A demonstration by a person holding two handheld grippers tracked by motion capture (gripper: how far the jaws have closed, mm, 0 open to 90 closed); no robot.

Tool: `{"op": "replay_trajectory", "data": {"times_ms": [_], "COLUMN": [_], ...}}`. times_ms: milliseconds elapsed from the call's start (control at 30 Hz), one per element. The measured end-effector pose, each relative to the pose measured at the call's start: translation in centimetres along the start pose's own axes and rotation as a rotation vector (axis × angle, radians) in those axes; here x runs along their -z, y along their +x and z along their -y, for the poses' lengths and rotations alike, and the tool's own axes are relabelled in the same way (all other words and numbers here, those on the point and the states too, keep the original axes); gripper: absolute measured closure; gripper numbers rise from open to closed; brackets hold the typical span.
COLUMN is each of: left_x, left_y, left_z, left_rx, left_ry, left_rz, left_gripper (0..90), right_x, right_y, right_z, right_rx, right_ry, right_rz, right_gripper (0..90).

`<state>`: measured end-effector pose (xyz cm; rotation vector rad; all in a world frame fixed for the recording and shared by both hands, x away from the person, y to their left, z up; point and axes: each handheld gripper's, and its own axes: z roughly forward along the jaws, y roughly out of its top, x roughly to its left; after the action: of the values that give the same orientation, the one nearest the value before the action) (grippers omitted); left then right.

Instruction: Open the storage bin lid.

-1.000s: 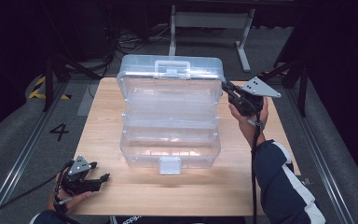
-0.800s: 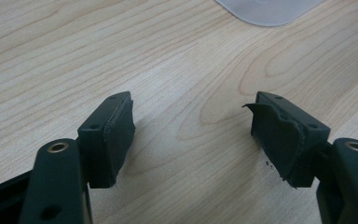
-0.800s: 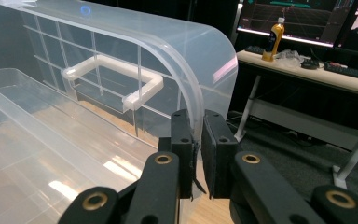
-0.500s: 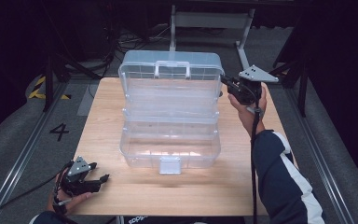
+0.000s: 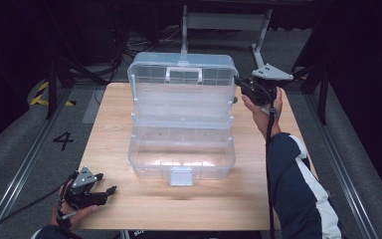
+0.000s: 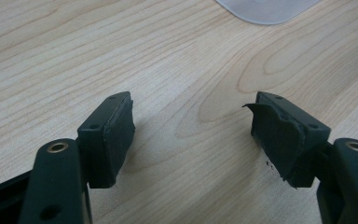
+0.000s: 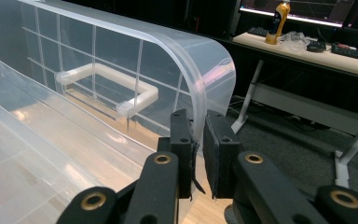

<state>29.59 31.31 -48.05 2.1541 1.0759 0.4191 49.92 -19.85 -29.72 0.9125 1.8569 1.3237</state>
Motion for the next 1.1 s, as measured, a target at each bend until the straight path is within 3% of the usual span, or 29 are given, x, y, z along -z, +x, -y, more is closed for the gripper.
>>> {"op": "replay_trajectory", "data": {"times_ms": [1100], "left_x": [-0.4], "left_y": [0.2], "left_z": [-0.4], "left_rx": [-0.015], "left_ry": [-0.005], "left_rz": [-0.003], "left_gripper": [28.9], "right_x": [-3.3], "right_y": [-1.6], "right_z": [-0.5], "right_rx": [-0.014], "right_ry": [0.055], "right_rz": [0.015], "right_gripper": [81.4]}}
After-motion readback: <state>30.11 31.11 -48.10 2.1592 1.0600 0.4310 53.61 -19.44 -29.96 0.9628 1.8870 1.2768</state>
